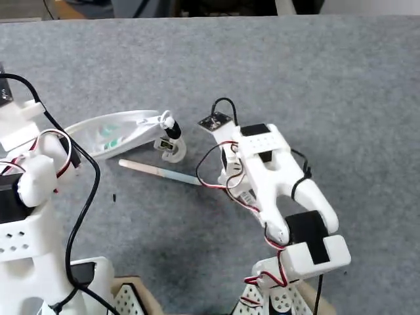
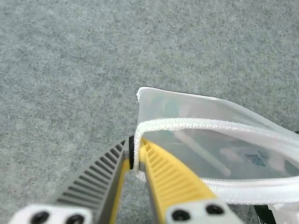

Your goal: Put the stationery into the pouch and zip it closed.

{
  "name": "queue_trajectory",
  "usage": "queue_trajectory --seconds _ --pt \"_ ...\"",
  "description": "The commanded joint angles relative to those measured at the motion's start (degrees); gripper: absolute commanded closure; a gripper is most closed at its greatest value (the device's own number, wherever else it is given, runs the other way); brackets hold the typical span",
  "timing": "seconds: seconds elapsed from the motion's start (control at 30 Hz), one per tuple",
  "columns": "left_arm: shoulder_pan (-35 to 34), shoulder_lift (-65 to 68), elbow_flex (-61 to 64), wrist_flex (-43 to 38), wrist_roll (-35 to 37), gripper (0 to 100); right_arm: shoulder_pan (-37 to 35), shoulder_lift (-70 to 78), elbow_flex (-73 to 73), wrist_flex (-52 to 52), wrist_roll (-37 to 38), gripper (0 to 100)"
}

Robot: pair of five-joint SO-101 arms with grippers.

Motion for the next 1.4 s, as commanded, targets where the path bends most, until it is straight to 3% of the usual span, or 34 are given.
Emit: queue_trajectory --seconds 0.0,0.27,0.43,0.73,0.83,1.37 --pt "-0.92 -0.18 -0.48 0.09 -0.44 97 0.7 0.31 -2.15 -1.05 0.44 81.4" --pt "-0.92 -0.18 -0.31 0.09 -0.44 97 0.79 3.74 -2.24 -1.49 0.44 81.5" --pt "-0.92 -0.18 -0.31 0.09 -0.44 97 0.79 4.09 -2.24 -3.6 0.44 88.1" --pt "-0.92 -0.18 -0.13 0.09 -0.44 97 0.79 3.12 -4.44 -3.52 0.44 90.8" --pt "-0.92 -0.18 -0.13 0.09 -0.44 97 0.79 0.92 -6.2 -3.34 0.44 98.5" --pt "-0.92 -0.18 -0.13 0.09 -0.44 97 -0.26 -21.05 -20.0 8.97 0.53 98.6"
